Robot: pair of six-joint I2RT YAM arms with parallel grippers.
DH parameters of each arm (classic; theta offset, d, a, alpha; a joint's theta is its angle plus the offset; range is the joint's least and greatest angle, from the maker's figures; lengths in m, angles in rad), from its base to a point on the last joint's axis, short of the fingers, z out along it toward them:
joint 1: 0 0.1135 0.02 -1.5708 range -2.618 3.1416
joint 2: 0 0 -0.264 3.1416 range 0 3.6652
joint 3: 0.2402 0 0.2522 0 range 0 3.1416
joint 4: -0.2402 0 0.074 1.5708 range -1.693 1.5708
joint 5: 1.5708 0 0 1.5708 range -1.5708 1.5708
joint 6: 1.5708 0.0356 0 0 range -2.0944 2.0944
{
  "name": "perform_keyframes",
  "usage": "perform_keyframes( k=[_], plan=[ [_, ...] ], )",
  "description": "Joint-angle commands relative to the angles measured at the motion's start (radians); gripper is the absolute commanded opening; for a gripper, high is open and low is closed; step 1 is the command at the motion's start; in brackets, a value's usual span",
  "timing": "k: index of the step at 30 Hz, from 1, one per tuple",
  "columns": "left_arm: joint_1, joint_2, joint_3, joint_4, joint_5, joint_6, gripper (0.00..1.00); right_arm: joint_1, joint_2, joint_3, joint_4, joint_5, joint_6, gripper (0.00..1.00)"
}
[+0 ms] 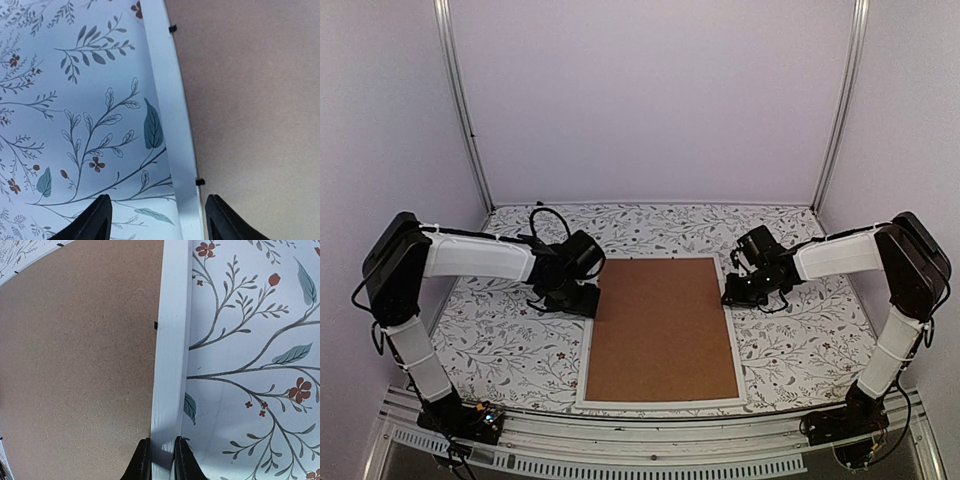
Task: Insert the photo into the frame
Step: Press the fastener onto the backboard.
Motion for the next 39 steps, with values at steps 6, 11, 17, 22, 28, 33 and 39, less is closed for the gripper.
perform_keyframes(
  k=[6,11,17,22,28,33,39],
  plan=[
    [0.001,-0.193,-0.079,0.016,0.099,-0.026,0.66,0.015,0.002,-0.024,-0.02,-0.043,0.009,0.11],
    [-0.018,-0.273,-0.176,0.012,0.144,-0.072,0.66,0.015,-0.003,-0.024,-0.022,-0.039,0.01,0.11],
    [-0.056,-0.358,-0.279,0.013,0.177,-0.126,0.67,0.015,-0.005,-0.029,-0.019,-0.041,0.01,0.11],
    [-0.08,-0.358,-0.312,0.027,0.18,-0.142,0.67,0.015,-0.008,-0.03,-0.018,-0.039,0.01,0.11],
    [-0.119,-0.306,-0.308,0.031,0.167,-0.158,0.67,0.015,-0.011,-0.031,-0.019,-0.041,0.01,0.11],
    [-0.129,-0.266,-0.294,0.025,0.147,-0.16,0.67,0.015,-0.012,-0.03,-0.02,-0.04,0.008,0.11],
    [-0.129,-0.238,-0.288,0.013,0.122,-0.164,0.67,0.015,-0.013,-0.032,-0.021,-0.041,0.006,0.11]
  ],
)
